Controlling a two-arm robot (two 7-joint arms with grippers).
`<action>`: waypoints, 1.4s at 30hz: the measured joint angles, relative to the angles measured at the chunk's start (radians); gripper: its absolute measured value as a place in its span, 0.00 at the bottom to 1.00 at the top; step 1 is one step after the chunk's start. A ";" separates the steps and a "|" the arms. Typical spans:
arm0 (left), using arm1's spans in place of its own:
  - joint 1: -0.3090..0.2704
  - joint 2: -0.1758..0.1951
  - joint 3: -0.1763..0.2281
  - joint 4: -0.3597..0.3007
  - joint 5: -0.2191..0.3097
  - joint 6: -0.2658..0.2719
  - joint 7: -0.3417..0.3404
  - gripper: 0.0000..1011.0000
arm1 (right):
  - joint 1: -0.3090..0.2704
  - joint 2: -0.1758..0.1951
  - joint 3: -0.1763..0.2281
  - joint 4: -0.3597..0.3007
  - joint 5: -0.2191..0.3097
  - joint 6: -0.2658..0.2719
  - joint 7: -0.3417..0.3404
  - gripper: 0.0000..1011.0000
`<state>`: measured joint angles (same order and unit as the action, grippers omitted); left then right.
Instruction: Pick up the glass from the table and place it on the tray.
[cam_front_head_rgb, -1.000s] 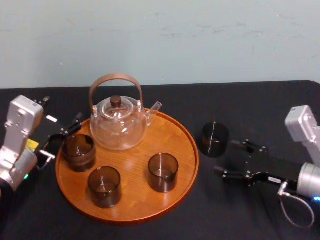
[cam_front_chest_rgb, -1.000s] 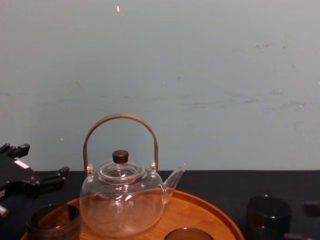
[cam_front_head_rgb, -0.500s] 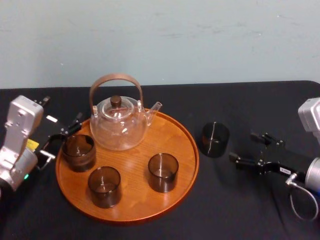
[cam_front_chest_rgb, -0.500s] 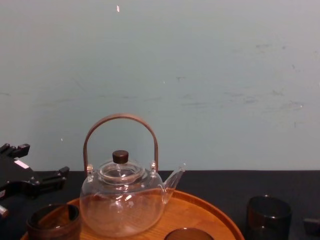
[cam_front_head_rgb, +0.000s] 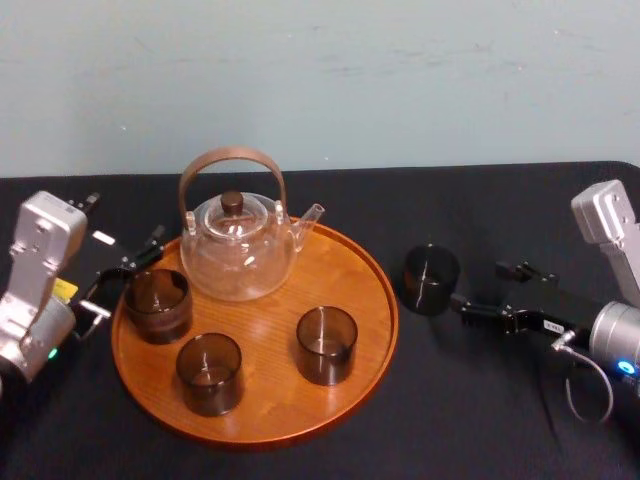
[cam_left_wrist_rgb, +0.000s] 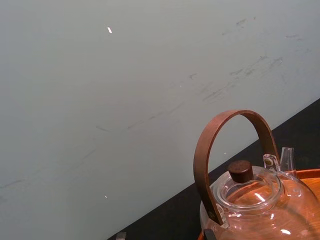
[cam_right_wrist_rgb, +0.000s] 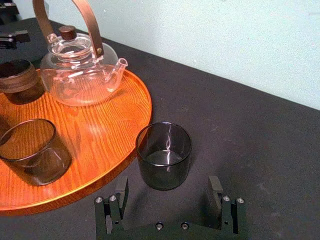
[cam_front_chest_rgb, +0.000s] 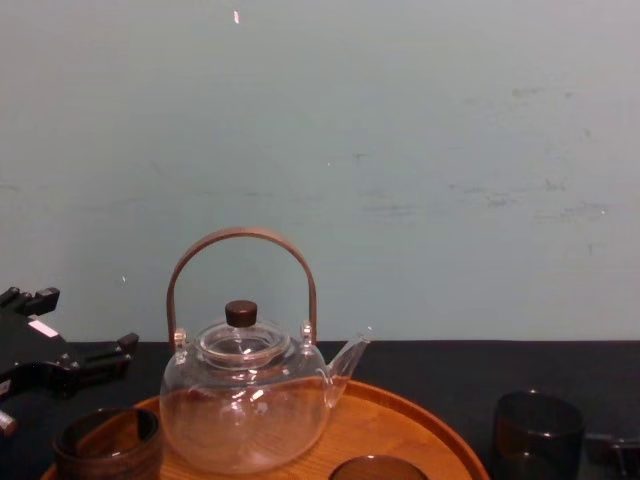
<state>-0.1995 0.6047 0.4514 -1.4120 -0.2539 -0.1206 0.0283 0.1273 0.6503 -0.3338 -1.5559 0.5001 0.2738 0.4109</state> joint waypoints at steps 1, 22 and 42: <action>0.000 0.000 0.000 0.000 0.000 0.000 0.000 0.99 | 0.005 -0.003 -0.002 0.004 -0.002 0.004 0.000 0.99; 0.000 0.000 0.000 0.000 0.000 0.000 0.000 0.99 | 0.146 -0.085 -0.068 0.137 -0.100 0.032 0.014 0.99; 0.000 0.000 0.000 0.000 0.000 0.000 0.000 0.99 | 0.196 -0.129 -0.091 0.190 -0.133 0.030 0.053 0.99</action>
<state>-0.1995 0.6047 0.4514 -1.4120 -0.2539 -0.1205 0.0283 0.3231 0.5209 -0.4253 -1.3655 0.3674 0.3040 0.4640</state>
